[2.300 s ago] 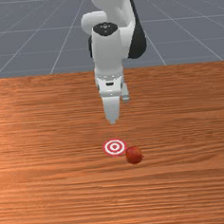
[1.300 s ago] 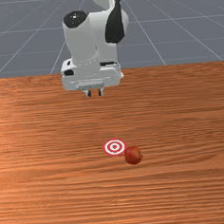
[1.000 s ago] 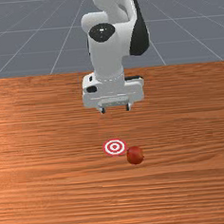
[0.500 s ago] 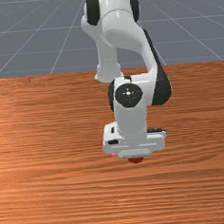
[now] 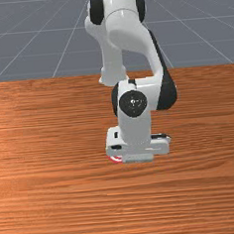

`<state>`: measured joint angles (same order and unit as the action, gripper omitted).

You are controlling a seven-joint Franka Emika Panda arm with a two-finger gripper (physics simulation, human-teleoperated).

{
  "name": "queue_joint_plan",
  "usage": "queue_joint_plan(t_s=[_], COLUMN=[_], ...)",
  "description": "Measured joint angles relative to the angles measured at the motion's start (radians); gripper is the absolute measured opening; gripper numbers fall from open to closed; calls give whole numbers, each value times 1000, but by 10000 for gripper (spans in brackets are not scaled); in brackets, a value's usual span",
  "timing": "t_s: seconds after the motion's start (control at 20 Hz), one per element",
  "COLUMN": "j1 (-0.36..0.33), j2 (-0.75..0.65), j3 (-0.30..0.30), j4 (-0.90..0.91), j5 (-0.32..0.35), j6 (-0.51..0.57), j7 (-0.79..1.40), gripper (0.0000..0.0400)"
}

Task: Pick the apple to the marker

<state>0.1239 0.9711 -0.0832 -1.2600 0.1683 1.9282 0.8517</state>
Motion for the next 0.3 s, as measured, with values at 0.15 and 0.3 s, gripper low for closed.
queue_joint_plan(t_s=[0.15, 0.3], j1=[-7, -37], j2=[-103, -132], j3=[-27, -62], j4=[-208, -282], j5=[-7, -13], j6=[103, 163], j7=[-17, -23], gripper=[278, 278])
